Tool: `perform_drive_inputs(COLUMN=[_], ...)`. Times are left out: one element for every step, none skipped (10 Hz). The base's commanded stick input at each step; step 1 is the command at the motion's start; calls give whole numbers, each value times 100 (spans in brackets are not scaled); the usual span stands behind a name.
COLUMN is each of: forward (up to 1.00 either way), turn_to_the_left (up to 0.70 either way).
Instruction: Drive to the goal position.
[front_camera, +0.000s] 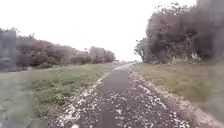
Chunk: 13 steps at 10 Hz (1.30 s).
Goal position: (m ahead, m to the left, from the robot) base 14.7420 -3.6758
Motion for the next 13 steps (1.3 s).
perform_drive_inputs(forward=[45, 10, 0, 0, 0, 0, 0, 0, 0, 0, 0, 0, 0], turn_to_the_left=[0, 0, 0, 0, 0, 0, 0, -70, -70, -68, -7, -3, 0])
